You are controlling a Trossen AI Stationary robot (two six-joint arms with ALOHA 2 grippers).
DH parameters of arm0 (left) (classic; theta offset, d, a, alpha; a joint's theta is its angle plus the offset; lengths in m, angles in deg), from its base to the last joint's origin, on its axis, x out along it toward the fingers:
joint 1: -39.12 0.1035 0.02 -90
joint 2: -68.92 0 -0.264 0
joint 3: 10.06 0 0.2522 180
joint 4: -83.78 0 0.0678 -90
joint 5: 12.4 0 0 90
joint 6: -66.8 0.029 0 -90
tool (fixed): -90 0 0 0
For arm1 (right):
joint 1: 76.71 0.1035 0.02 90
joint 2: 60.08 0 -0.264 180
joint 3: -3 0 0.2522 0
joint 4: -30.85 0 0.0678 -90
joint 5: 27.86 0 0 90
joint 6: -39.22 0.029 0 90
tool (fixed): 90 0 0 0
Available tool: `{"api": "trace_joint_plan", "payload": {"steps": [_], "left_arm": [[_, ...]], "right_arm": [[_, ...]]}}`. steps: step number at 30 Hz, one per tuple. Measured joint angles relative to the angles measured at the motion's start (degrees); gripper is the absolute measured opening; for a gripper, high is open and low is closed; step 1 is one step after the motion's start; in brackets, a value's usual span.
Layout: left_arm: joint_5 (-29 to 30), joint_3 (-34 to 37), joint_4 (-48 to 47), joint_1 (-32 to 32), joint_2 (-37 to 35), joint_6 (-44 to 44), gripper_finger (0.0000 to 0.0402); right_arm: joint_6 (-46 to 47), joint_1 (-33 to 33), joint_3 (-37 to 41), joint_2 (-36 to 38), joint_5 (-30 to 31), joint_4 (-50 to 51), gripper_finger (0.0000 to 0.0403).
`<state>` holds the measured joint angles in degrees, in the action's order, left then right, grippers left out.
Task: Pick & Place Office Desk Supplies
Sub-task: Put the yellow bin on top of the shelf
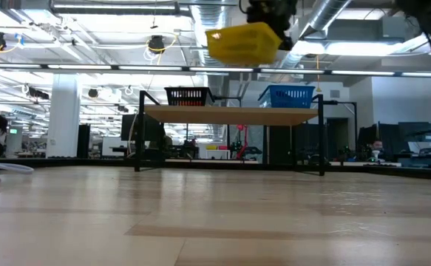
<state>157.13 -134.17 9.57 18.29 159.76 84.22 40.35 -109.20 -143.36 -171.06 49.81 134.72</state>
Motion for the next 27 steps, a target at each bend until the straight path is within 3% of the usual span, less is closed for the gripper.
{"api": "trace_joint_plan", "payload": {"steps": [5, 9, 12, 20, 27], "left_arm": [[0.14, 0.32, -10.03, -0.99, -1.97, -13.5, 0.0082], [0.1, 4.19, -11.57, -1.08, -5.37, -19.77, 0.0073], [0.17, 8.65, -10.97, -0.99, -8.67, -23.47, 0.0063], [0.14, 21.52, -0.25, -0.63, -14.3, -22.79, 0.0032], [0.09, 26.28, 5.04, -0.62, -15.21, -22.32, 0.0015]], "right_arm": [[1.86, -1.67, -1.08, -1.52, -2.7, -2.86, 0.0], [2.67, -3.52, -2.15, -2.28, 3.47, -1.01, 0.0], [4.0, -3.91, -2.31, -1.98, 3.5, -3.67, 0.0], [7.05, -2.81, -2.31, -2.28, 3.29, -8.41, 0.0], [10.13, -1.96, -2.22, -3.89, 3.29, -10.5, 0.0]]}}
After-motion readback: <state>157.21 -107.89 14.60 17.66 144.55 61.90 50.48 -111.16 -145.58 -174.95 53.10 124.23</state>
